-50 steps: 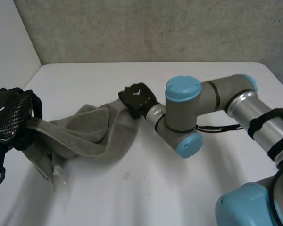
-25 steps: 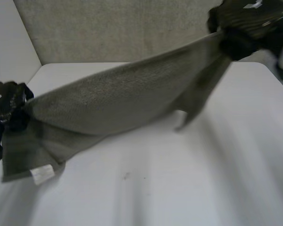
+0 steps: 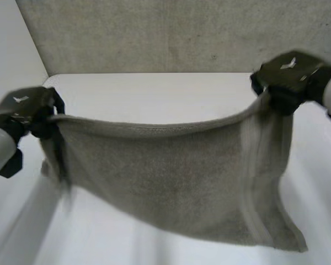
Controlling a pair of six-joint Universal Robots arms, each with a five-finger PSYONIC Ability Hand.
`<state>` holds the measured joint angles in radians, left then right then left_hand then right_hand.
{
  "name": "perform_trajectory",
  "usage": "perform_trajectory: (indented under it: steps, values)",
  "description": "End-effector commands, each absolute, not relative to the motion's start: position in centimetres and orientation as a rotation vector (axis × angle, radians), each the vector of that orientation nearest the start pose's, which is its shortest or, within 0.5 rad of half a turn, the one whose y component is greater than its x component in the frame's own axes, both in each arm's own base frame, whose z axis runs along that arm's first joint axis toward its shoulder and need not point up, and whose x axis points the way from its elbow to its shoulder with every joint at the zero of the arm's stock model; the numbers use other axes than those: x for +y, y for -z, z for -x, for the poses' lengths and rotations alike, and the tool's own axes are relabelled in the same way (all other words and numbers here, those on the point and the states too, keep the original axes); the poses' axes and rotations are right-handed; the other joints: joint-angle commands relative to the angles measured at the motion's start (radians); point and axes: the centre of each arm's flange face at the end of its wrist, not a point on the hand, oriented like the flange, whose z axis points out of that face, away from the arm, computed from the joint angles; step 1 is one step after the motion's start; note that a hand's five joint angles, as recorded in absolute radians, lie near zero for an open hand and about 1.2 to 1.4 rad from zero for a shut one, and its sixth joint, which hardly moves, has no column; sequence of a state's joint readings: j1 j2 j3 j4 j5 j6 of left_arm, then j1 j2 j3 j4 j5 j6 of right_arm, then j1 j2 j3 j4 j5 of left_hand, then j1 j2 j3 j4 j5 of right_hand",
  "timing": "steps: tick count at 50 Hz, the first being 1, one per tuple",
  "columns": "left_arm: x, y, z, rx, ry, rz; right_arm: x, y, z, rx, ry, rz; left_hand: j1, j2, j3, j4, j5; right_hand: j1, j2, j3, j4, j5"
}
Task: Fold the towel.
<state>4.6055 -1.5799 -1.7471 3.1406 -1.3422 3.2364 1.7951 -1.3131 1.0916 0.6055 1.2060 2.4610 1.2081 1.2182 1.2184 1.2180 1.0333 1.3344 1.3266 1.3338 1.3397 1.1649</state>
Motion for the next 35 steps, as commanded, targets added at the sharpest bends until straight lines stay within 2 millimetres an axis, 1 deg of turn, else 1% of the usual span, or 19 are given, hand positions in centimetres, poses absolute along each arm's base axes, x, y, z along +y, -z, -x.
perform_trajectory:
  steps: [1, 3, 6, 7, 8, 9, 10, 11, 14, 18, 23, 25, 26, 27, 28, 30, 31, 33, 35]
  values:
    - [-33.2, -22.8, 21.0, 2.470, 2.071, -0.680, -33.8, -27.9, -24.1, 2.240, 1.746, 1.368, 0.188, 0.178, 0.178, 0.178, 0.188, 0.062, 0.070, 0.062, 0.057, 0.057]
    - [-34.7, -24.1, 21.7, 2.398, 2.141, -0.701, -36.9, -29.2, -24.6, 2.188, 1.931, 1.314, 0.188, 0.178, 0.178, 0.178, 0.188, 0.062, 0.070, 0.062, 0.057, 0.057]
    - [-37.2, -28.4, 22.6, 2.210, 2.333, -0.690, -38.1, -30.8, -25.1, 2.109, 2.065, 1.292, 0.188, 0.178, 0.178, 0.178, 0.188, 0.062, 0.070, 0.062, 0.057, 0.057]
    - [-37.2, -28.4, 22.6, 2.209, 2.334, -0.690, -38.8, -33.2, -25.7, 1.995, 2.218, 1.267, 0.188, 0.178, 0.178, 0.178, 0.188, 0.062, 0.070, 0.062, 0.057, 0.057]
    - [-37.9, -31.2, 23.0, 2.088, 2.441, -0.681, -39.0, -36.3, -26.1, 1.844, 2.398, 1.219, 0.188, 0.178, 0.178, 0.178, 0.188, 0.062, 0.070, 0.062, 0.057, 0.057]
    - [-38.3, -34.1, 23.2, 1.952, 2.549, -0.644, -39.0, -36.3, -26.1, 1.843, 2.400, 1.218, 0.188, 0.178, 0.178, 0.178, 0.188, 0.062, 0.070, 0.062, 0.057, 0.057]
    - [-38.3, -34.1, 23.2, 1.950, 2.550, -0.643, -38.7, -39.4, -26.5, 1.690, 2.554, 1.140, 0.188, 0.178, 0.178, 0.178, 0.188, 0.062, 0.070, 0.062, 0.057, 0.057]
    - [-38.5, -36.8, 23.3, 1.814, 2.651, -0.586, -38.3, -41.8, -26.6, 1.572, 2.648, 1.031, 0.188, 0.178, 0.178, 0.178, 0.188, 0.062, 0.070, 0.062, 0.057, 0.057]
    - [-37.8, -40.8, 23.6, 1.642, 2.821, -0.430, -37.9, -43.3, -26.5, 1.505, 2.667, 0.929, 0.188, 0.178, 0.178, 0.178, 0.188, 0.062, 0.070, 0.062, 0.057, 0.057]
    - [-37.0, -42.5, 23.0, 1.583, 2.916, -0.271, -37.0, -44.0, -25.9, 1.529, 2.540, 0.778, 0.188, 0.178, 0.178, 0.178, 0.188, 0.062, 0.070, 0.062, 0.057, 0.057]
    - [-36.7, -38.5, 22.9, 1.763, 2.833, -0.243, -36.0, -39.2, -25.8, 1.821, 2.302, 0.944, 0.188, 0.178, 0.178, 0.178, 0.188, 0.062, 0.070, 0.062, 0.057, 0.057]
    - [-36.5, -33.9, 22.7, 1.955, 2.696, -0.284, -34.8, -35.0, -25.5, 2.018, 2.113, 1.139, 0.188, 0.178, 0.178, 0.178, 0.188, 0.062, 0.070, 0.062, 0.057, 0.057]
    - [-36.5, -33.9, 22.7, 1.956, 2.695, -0.284, -34.8, -35.0, -25.5, 2.019, 2.111, 1.140, 0.188, 0.178, 0.178, 0.178, 0.188, 0.062, 0.070, 0.062, 0.057, 0.057]
    - [-36.0, -31.2, 22.7, 2.063, 2.611, -0.307, -34.2, -32.9, -25.3, 2.093, 2.013, 1.217, 0.188, 0.178, 0.178, 0.178, 0.188, 0.062, 0.070, 0.062, 0.057, 0.057]
    - [-36.0, -31.2, 22.7, 2.064, 2.610, -0.307, -33.2, -30.4, -25.0, 2.172, 1.895, 1.294, 0.188, 0.178, 0.178, 0.178, 0.188, 0.062, 0.070, 0.062, 0.057, 0.057]
    - [-34.4, -25.9, 22.1, 2.270, 2.419, -0.353, -32.4, -28.8, -24.8, 2.209, 1.819, 1.343, 0.188, 0.178, 0.178, 0.178, 0.188, 0.062, 0.070, 0.062, 0.057, 0.057]
    - [-34.4, -25.8, 22.1, 2.271, 2.418, -0.353, -31.5, -26.3, -24.5, 2.247, 1.721, 1.396, 0.188, 0.178, 0.178, 0.178, 0.188, 0.062, 0.070, 0.062, 0.057, 0.057]
    - [-32.5, -21.2, 21.3, 2.424, 2.226, -0.411, -30.9, -24.7, -24.3, 2.269, 1.662, 1.422, 0.188, 0.178, 0.178, 0.178, 0.188, 0.062, 0.070, 0.062, 0.057, 0.057]
    - [-31.8, -19.3, 20.9, 2.473, 2.136, -0.452, -30.1, -22.7, -24.1, 2.289, 1.598, 1.448, 0.188, 0.178, 0.178, 0.178, 0.188, 0.062, 0.070, 0.062, 0.057, 0.057]
